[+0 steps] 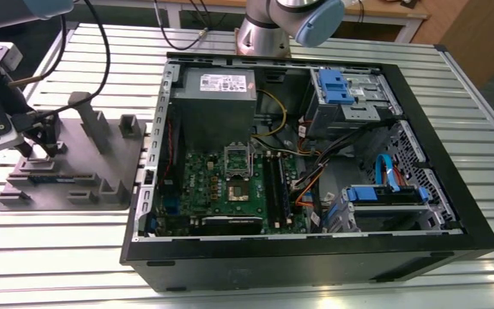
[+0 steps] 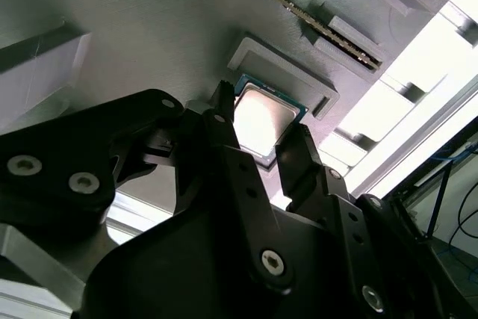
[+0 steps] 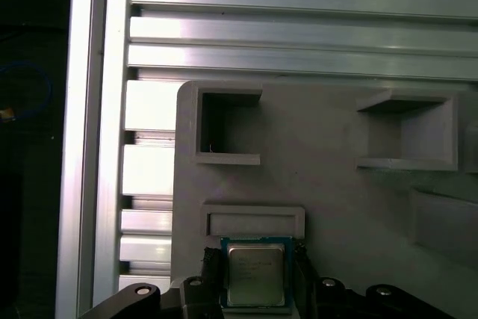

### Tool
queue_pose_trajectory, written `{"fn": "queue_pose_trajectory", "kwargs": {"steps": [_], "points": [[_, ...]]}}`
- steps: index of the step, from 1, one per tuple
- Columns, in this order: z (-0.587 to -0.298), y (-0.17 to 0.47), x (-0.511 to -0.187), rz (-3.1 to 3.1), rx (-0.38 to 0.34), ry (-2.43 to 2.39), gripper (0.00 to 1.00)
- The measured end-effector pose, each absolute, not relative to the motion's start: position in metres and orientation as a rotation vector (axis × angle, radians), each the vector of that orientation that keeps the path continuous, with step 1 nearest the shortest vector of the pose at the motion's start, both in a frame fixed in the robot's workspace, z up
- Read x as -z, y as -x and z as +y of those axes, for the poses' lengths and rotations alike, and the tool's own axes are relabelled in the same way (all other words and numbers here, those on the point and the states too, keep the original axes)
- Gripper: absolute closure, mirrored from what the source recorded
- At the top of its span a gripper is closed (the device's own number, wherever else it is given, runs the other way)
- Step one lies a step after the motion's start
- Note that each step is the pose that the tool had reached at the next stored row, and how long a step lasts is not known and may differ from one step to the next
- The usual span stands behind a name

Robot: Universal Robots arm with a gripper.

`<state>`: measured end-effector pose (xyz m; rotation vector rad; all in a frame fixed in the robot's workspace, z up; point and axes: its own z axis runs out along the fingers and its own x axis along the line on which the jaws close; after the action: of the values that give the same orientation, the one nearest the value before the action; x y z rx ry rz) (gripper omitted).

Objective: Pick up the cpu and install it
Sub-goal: 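Pick up the cpu and move it towards the insertion slot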

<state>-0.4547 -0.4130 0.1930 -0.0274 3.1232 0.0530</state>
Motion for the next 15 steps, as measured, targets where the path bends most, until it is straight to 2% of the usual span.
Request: {"fn": "queue_pose_trajectory", "kwargs": {"steps": [15], "points": [[-0.4130,0.4547,-0.1963,3.123,-0.053,0.027,0.53]]}}
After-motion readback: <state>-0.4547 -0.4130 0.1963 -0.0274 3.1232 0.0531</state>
